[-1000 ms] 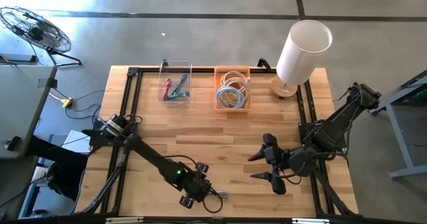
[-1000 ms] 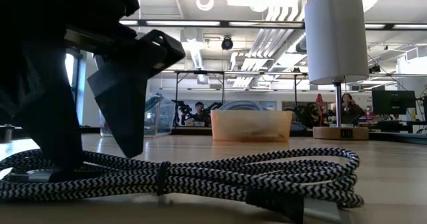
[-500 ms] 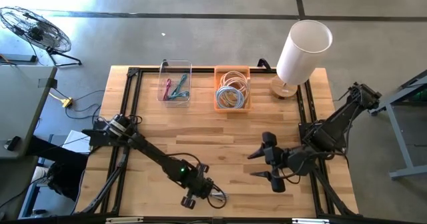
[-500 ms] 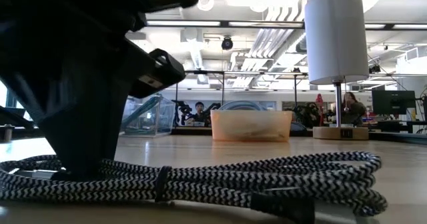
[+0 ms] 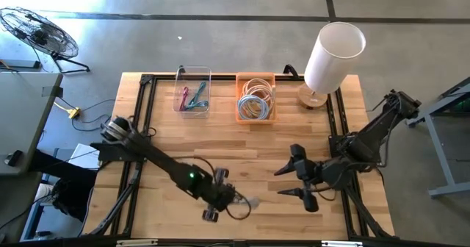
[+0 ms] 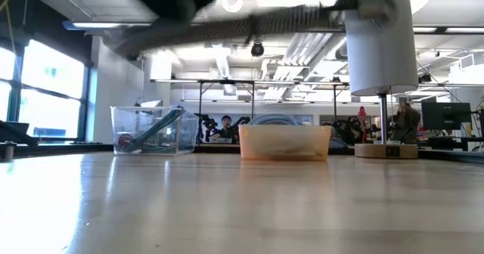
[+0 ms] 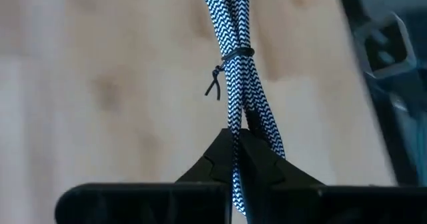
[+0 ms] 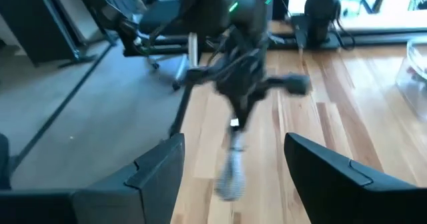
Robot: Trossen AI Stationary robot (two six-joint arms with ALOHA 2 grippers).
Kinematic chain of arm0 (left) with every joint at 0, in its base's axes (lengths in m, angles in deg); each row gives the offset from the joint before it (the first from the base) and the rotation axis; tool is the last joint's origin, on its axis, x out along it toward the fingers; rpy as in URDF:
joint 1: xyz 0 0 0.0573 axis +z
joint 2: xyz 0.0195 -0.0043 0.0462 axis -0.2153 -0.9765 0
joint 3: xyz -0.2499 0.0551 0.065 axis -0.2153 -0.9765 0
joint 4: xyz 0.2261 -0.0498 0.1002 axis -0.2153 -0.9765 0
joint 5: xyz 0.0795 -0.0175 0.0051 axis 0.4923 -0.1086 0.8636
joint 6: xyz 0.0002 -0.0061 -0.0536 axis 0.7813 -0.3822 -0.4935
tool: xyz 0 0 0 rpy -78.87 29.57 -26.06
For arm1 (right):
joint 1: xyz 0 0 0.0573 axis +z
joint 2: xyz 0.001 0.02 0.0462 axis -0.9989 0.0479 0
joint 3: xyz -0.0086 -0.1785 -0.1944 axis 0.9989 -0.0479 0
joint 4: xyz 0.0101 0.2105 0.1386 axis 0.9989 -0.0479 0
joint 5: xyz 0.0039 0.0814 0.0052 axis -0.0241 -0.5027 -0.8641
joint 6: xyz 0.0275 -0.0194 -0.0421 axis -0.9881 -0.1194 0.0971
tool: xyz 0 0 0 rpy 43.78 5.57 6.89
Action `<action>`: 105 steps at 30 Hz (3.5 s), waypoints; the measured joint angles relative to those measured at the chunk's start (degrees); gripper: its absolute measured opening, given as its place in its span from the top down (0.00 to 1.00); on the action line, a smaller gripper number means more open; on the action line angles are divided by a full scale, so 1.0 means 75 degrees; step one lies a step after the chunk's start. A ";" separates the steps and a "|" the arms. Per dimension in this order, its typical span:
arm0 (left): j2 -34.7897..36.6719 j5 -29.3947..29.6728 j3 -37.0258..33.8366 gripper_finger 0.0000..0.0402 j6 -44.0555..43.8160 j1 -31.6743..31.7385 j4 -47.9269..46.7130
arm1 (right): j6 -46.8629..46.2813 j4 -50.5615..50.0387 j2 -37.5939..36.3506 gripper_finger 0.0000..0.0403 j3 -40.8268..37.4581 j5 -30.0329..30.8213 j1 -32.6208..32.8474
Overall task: Pick & Place USB Port
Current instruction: Put the black and white charger cable into the transparent bin, then return to Home Position
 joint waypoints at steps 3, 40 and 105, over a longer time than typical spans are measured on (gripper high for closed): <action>0.0445 0.0971 0.0663 1.00 0.0322 0.0249 -0.0803 | 0.0339 0.0003 -0.0344 0.38 0.0000 0.0023 0.0094; 0.2938 0.3246 -0.1475 1.00 -0.0342 0.7379 -0.4363 | 0.0859 -0.2590 -0.1892 0.38 0.0006 0.3045 0.0501; 0.8959 0.4295 -0.1135 1.00 0.4026 0.2331 -0.4164 | 0.0095 -0.6134 -0.6270 1.00 0.0776 0.4100 0.0499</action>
